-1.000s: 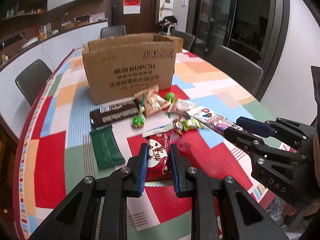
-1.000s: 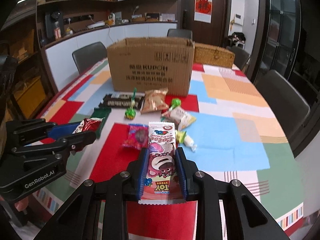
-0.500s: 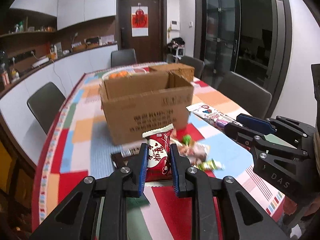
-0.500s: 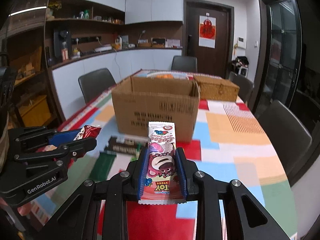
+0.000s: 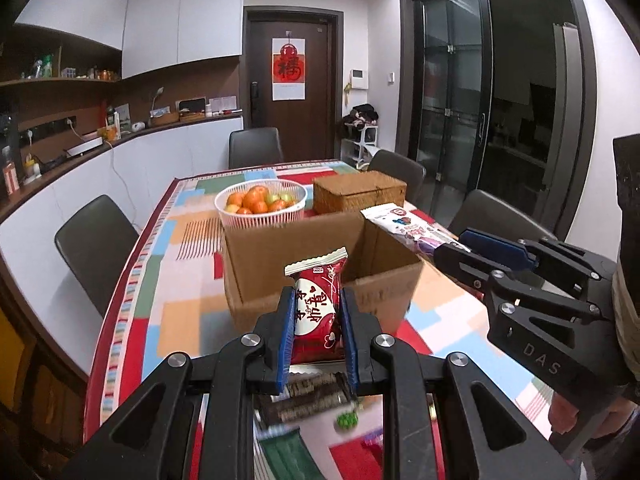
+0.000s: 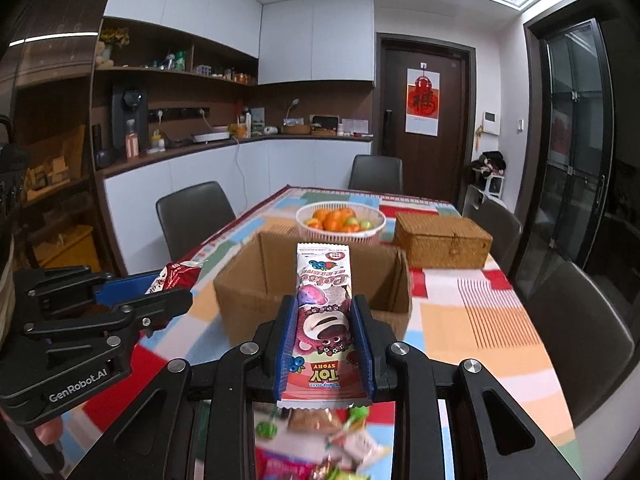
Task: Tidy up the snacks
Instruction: 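Carry both packets to the cardboard box and open both tools inside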
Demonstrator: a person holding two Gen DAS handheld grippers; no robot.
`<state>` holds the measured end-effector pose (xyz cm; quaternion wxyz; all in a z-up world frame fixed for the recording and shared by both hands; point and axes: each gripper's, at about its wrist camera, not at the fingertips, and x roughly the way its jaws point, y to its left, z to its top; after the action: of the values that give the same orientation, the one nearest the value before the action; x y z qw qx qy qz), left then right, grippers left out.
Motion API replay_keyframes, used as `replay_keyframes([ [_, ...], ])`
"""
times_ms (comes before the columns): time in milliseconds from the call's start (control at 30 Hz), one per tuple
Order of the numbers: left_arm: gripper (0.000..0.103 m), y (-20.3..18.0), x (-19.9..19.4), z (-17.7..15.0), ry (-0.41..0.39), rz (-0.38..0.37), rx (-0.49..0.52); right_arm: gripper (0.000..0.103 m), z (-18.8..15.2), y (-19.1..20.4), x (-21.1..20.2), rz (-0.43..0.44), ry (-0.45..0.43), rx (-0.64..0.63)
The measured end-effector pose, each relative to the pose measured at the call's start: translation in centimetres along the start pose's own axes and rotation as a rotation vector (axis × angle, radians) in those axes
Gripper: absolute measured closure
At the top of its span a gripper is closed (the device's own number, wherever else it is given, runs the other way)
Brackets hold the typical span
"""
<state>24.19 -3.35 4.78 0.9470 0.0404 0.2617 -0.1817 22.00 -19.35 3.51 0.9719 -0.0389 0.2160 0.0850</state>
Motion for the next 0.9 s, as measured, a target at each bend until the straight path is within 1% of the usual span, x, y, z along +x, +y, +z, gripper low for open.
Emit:
replay_keyframes([
  [167,0.081,1.3,3.0,2.2,0.018,-0.005,0.002,0.075,2.3,-0.5,2.8,0.009,0.006,0.009],
  [333,0.081,2.4,6.7,3.7,0.079,0.008,-0.002,0.075,3.8,-1.0,6.2,0.009,0.046,0.011],
  [567,0.081,3.3,10.6,4.8,0.133,0.012,0.003,0.074,4.5,-2.0,10.4,0.0,0.118,0.013],
  [700,0.08,3.5,12.1,5.3,0.161,0.035,0.006,0.074,4.7,-2.3,11.9,-0.015,0.136,-0.002],
  [733,0.076,3.6,12.2,5.3,0.16,0.05,0.001,0.073,4.8,-2.4,12.4,-0.021,0.141,-0.002],
  [767,0.066,3.7,12.0,5.4,0.162,0.063,-0.008,0.069,4.8,-2.6,12.7,-0.019,0.143,-0.001],
  [800,0.062,3.8,11.8,5.4,0.159,0.067,-0.02,0.06,4.9,-2.7,13.1,-0.013,0.153,-0.001],
  [833,0.058,3.9,11.2,5.2,0.152,0.069,-0.032,0.056,4.8,-2.6,13.1,-0.022,0.159,0.002],
  [900,0.058,3.8,10.2,4.7,0.147,0.074,-0.026,0.055,4.7,-2.6,12.7,-0.048,0.145,0.004],
])
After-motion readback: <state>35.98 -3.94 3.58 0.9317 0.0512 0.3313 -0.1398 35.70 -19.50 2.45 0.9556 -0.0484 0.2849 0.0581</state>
